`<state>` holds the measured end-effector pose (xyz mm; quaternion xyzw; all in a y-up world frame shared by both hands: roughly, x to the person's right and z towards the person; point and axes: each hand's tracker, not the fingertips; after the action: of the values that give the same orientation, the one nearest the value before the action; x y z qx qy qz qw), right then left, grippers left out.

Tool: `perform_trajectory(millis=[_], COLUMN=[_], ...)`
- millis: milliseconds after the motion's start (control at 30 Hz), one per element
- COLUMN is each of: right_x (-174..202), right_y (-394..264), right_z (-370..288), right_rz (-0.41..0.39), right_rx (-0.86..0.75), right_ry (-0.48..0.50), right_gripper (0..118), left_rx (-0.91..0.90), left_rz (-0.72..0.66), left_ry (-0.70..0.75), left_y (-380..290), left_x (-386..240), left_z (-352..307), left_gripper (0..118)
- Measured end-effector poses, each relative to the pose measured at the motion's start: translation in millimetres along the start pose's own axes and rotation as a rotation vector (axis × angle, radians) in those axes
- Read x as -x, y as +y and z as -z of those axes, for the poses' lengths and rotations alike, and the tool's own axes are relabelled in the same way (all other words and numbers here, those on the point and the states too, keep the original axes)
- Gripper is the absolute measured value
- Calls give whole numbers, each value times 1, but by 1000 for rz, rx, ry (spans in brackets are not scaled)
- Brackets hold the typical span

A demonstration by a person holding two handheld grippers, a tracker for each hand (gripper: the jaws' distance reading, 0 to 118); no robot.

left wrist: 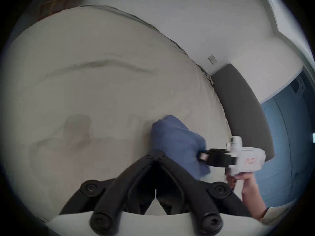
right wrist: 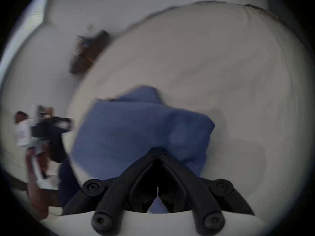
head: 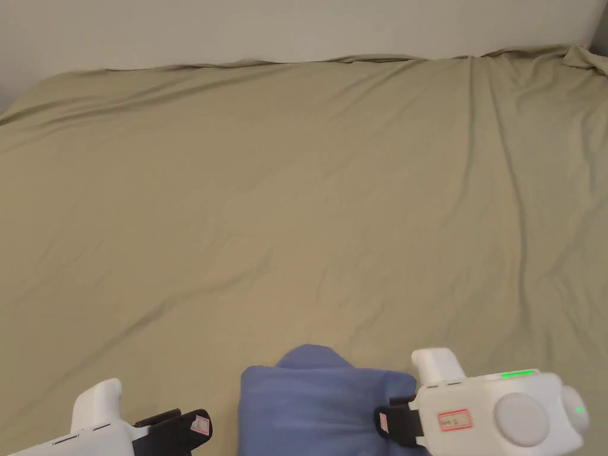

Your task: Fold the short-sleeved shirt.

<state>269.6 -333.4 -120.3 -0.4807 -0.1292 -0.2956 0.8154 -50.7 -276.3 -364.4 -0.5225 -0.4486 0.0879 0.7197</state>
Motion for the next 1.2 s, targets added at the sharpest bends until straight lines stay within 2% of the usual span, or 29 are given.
perform_trajectory(millis=[67, 100, 200, 300, 467, 533, 600, 633, 733, 867, 900, 967, 1000, 1067, 1133, 1200], right_x=[-10, -13, -11, -8, -18, -21, -22, -21, -21, -25, -26, -27, -28, -28, -31, -33], right_y=[-4, -2, -3, -1, -2, -3, -2, -3, -3, -4, -5, -6, -7, -8, -9, -10], right_z=[-2, -6, -5, -6, -5, -4, -4, -5, -5, -4, -4, -5, -5, -8, -12, -24], right_rz=[77, 96, 53, 47, 79, 94, 100, 100, 97, 112, 118, 128, 134, 179, 273, 348], right_rx=[-114, -58, -60, -55, -58, -61, -60, -60, -61, -65, -67, -72, -77, -82, -69, -119], right_ry=[177, 141, 130, 123, 168, 184, 192, 193, 194, 211, 216, 222, 223, 243, 317, 462], right_gripper=[2, 2, 2, 2, 2, 2, 2, 2, 2, 2, 2, 2, 2, 2, 2, 2], left_rx=[5, 5, 19, 25, 17, 25, 84, -30, 103, 185, 210, 233, 180, 203, 216, 227], left_rz=[-9, -18, -4, 22, 9, 10, 37, 60, -8, 80, 102, 89, 119, 221, 84, -29], left_ry=[-25, -41, -65, -58, -74, -59, 20, 13, -63, -22, -22, -102, -17, -19, -109, -194], left_y=[-1, -1, -2, -1, 3, 5, 7, 13, 12, -3, -7, -11, -14, -8, 3, 16], left_x=[-2, -3, -14, -25, -19, -12, -9, -3, -8, -29, -37, -54, -64, -68, -50, -27], left_z=[6, 10, 24, 32, 33, 34, 43, 33, 48, 97, 105, 115, 110, 99, 83, 64], left_gripper=[0, 0, 0, 0, 2, 114, 118, 118, 118, 118, 112, 32, 32, 32, 32, 31])
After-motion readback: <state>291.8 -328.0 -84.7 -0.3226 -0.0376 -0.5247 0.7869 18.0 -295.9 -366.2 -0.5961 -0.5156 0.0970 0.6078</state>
